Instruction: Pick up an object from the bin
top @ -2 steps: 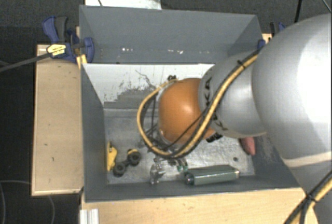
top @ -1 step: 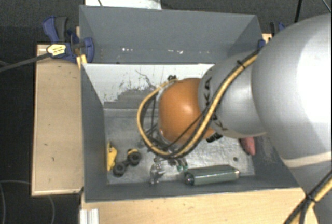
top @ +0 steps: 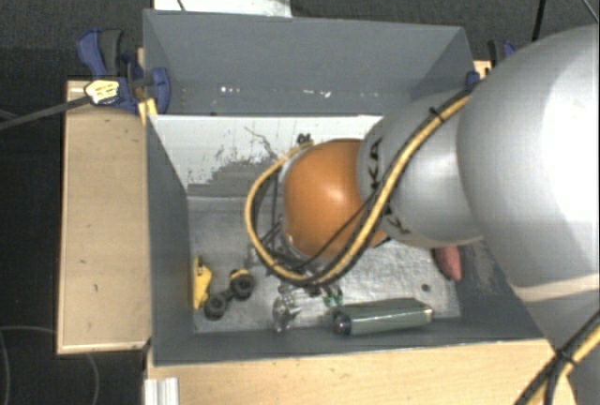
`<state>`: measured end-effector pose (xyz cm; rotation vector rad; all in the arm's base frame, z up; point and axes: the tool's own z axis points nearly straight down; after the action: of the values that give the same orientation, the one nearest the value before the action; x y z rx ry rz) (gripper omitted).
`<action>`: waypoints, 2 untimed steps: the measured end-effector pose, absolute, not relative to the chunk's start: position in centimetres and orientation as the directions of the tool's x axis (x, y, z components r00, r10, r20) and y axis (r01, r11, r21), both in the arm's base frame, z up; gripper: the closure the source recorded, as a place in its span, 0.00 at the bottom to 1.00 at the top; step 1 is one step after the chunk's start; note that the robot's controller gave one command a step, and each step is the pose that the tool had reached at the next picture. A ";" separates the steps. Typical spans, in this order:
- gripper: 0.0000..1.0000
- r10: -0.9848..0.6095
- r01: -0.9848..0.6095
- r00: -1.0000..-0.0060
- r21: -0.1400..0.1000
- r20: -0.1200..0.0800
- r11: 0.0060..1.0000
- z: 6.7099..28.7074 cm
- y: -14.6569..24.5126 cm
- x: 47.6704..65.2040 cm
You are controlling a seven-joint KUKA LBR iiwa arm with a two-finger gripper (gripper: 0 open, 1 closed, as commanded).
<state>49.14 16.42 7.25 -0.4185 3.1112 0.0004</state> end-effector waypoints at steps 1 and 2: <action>0.00 -0.555 -0.555 -0.832 0.000 -0.004 0.832 7.2 17.2 50.4; 0.00 -0.579 -0.579 -0.815 0.000 -0.004 0.815 7.1 17.4 50.8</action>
Offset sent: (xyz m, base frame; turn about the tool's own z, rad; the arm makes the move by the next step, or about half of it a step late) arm 0.0085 0.0115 -0.0025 -0.3703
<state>50.77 17.38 7.11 -0.9539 2.9889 0.0019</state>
